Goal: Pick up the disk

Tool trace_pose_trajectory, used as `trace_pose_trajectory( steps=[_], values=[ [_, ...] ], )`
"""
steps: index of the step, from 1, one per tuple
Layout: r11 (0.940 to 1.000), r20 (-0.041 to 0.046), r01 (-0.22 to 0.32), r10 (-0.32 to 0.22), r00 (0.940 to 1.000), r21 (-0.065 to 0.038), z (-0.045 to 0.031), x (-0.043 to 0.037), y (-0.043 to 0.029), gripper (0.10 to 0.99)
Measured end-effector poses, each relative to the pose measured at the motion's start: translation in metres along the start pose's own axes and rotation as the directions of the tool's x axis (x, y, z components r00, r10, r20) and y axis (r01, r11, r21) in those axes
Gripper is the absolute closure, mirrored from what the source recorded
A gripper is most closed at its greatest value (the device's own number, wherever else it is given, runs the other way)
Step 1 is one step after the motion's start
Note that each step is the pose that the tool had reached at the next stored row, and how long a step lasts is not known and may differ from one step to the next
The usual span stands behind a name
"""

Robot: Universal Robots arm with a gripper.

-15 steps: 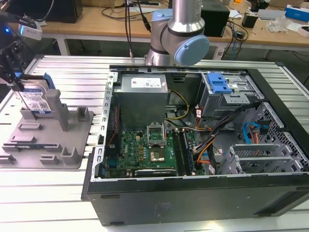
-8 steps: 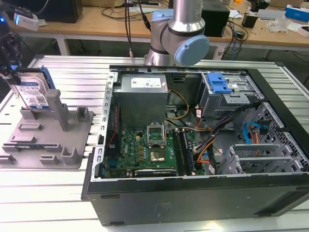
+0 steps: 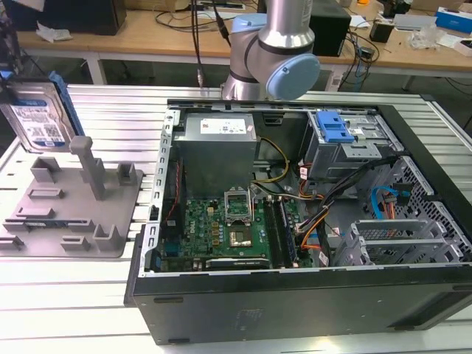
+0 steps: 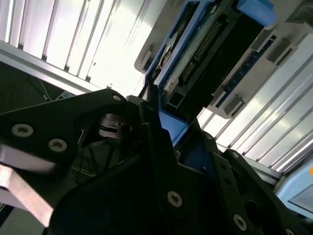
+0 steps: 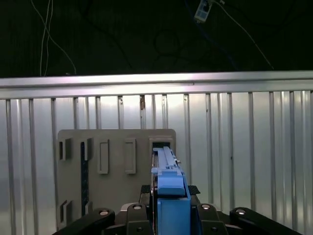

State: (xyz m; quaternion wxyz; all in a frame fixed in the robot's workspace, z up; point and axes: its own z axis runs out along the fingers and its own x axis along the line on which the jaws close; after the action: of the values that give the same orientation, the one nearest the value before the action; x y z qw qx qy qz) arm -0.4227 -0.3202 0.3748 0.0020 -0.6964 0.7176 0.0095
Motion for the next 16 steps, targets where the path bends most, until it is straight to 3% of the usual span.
trace_pose_trajectory(
  steps=[2, 7, 9, 13, 15, 16],
  values=[
    [1.0000, 0.0001, 0.002, -0.002, 1.0000, 0.000, -0.0187, 0.0003, 0.0002, 0.718],
    [1.0000, 0.0004, 0.005, -0.005, 1.0000, 0.000, -0.0493, 0.0014, 0.0005, 0.718],
    [1.0000, 0.0008, 0.007, -0.007, 1.0000, 0.000, -0.0681, 0.0021, 0.0006, 0.718],
    [1.0000, 0.0021, 0.009, -0.009, 1.0000, 0.000, -0.0898, 0.0035, 0.0008, 0.718],
    [0.9999, 0.0037, 0.010, -0.010, 0.9999, 0.000, -0.1079, 0.0047, 0.0009, 0.718],
    [0.9999, 0.0045, 0.011, -0.011, 0.9999, 0.000, -0.1126, 0.0052, 0.0010, 0.718]
  ],
)
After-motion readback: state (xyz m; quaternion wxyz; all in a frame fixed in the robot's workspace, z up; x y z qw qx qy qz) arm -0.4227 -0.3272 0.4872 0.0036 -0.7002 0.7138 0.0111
